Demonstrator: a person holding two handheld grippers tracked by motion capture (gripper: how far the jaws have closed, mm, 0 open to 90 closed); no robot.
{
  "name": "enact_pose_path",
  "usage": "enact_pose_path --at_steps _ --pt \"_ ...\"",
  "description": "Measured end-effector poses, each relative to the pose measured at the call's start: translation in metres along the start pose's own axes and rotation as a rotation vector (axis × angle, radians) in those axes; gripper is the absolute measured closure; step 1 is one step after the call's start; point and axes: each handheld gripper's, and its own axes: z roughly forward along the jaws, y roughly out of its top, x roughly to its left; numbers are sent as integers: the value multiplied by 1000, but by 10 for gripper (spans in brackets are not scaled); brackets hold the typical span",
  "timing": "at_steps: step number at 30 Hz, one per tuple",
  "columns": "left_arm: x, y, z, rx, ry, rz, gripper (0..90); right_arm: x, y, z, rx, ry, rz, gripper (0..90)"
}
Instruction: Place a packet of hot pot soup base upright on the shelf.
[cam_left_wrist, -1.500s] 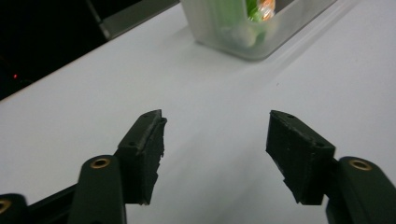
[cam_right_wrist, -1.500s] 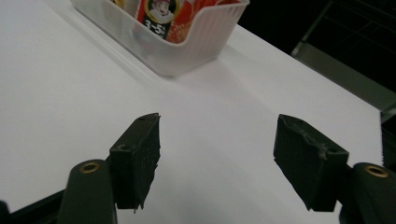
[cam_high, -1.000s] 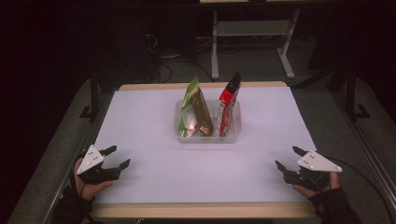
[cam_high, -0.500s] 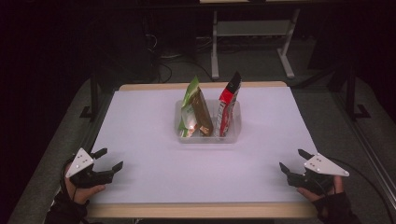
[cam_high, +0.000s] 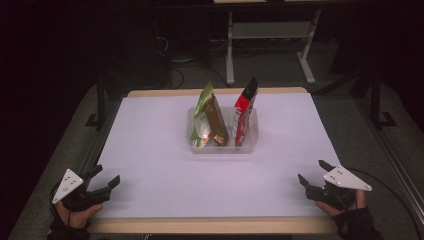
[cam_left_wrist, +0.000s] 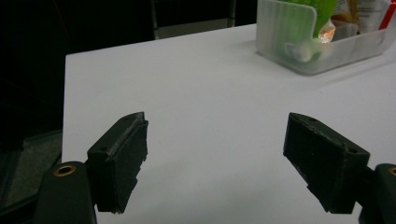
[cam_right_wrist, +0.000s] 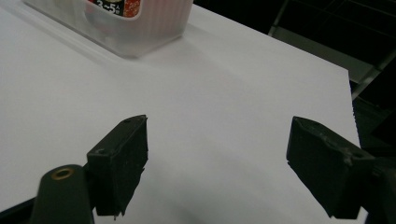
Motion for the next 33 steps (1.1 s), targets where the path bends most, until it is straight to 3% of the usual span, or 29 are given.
enact_pose_path --at_steps 18,33 --pt "-9 5 5 29 12 78 210 0 1 -3 -5 -8 -5 204" --pt "-11 6 8 41 14 90 213 2 0 -1 5 -2 -14 200"
